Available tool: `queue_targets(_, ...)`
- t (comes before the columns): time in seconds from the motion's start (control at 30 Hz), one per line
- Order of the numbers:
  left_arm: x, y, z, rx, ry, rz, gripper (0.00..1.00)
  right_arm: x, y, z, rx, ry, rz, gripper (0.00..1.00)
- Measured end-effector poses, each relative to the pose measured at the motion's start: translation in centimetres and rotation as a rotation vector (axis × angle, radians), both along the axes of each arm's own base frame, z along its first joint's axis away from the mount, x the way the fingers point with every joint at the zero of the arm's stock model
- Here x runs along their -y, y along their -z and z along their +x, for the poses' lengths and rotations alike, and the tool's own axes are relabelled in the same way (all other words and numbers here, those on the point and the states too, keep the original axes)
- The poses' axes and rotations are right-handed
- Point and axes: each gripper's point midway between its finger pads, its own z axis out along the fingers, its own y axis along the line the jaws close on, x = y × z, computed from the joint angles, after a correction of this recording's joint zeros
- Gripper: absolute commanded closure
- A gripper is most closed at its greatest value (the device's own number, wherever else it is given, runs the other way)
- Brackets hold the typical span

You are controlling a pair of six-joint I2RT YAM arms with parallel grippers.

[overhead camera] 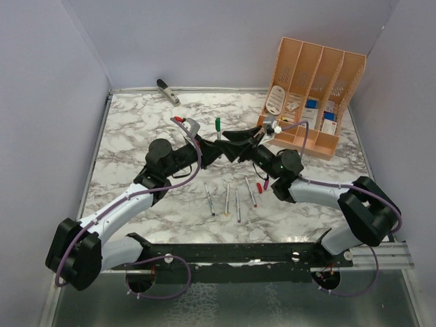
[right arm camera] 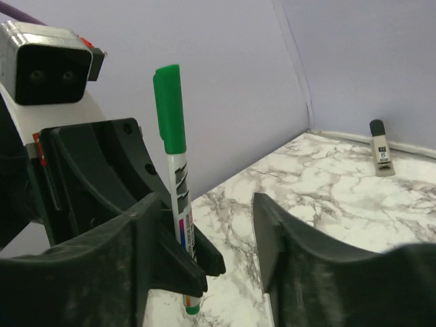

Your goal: Insert the pens into the pen caps

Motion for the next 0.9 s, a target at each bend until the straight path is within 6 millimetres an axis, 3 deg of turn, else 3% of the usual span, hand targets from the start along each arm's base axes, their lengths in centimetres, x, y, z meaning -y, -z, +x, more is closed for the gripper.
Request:
queue_targets(0.1, -0.1, 1.0, 0.6, -0.017, -0.025, 0.015, 1.0, 0.1, -2.4, 0.3, 0.055, 0.025, -0.001, 0.11)
queue_targets(0.2, -0.5, 2.5, 1.6, -0.046, -0.072, 0.05, 1.0, 1.1, -6.1, 0.5, 0.113, 0.082, 0.031, 0.1)
queue_targets(0.3, -1.6, 4.2, 3.0, -0.083, -0.15, 0.097, 1.0, 2.6, -9.2, 1.3, 0.115, 0.18, 0.064, 0.09)
queue_targets(0.37, -2.9, 5.8, 4.4, -0.123, -0.22, 0.14, 1.0, 3.5, -10.1, 1.9, 0.112, 0.237, 0.069, 0.09)
queue_targets(0.47, -5.9, 8.2, 7.3, -0.212, -0.347, 0.203, 1.0, 5.2, -9.7, 2.4, 0.132, 0.337, 0.046, 0.08)
queue_targets(0.53, -8.3, 9.7, 9.2, -0.272, -0.434, 0.236, 1.0, 6.6, -8.4, 2.4, 0.143, 0.404, 0.027, 0.03)
queue_targets(0.67, -12.9, 13.3, 11.8, -0.403, -0.565, 0.315, 1.0, 8.9, -6.8, 3.2, 0.139, 0.535, -0.025, 0.0)
queue_targets(0.9, -14.7, 19.7, 14.3, -0.612, -0.576, 0.508, 0.99, 10.2, -8.7, 5.3, 0.109, 0.674, -0.124, 0.0)
